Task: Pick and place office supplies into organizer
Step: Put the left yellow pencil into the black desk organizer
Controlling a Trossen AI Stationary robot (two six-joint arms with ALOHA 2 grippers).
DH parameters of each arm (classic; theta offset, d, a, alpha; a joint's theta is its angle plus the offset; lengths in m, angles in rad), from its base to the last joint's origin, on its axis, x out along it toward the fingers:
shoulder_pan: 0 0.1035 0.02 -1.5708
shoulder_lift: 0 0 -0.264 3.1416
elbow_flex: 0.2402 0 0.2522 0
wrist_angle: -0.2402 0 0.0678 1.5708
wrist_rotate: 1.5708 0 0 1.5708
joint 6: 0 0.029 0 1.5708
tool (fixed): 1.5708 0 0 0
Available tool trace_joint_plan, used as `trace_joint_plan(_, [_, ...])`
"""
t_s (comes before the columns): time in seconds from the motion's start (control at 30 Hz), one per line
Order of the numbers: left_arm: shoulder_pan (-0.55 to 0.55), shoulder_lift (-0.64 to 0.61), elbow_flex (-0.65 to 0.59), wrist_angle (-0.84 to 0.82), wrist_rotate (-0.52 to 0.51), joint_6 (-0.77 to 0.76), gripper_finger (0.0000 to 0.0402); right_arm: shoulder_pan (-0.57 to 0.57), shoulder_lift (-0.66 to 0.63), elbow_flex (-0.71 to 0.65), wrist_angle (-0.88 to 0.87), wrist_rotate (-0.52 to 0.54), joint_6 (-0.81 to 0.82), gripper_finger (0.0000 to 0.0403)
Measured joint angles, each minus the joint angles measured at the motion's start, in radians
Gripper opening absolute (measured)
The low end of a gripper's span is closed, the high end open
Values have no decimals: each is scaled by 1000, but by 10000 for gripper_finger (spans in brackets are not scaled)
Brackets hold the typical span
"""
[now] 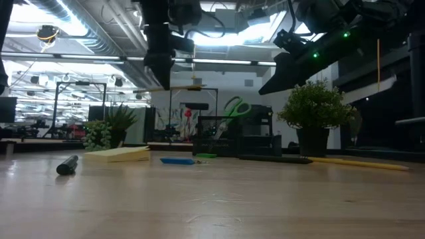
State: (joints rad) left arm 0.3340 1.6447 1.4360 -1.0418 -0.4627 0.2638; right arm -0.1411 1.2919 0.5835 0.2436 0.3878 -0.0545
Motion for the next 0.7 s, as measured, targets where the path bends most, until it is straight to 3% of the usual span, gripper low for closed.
trace_joint_plan(0.33, [7, 189, 164, -191, -156, 81, 22, 0, 0, 0, 0, 0, 0, 9])
trace_joint_plan(0.7, [-17, 344, 349, -220, -336, 287, 22, 0, 0, 0, -1, 0, 0, 9])
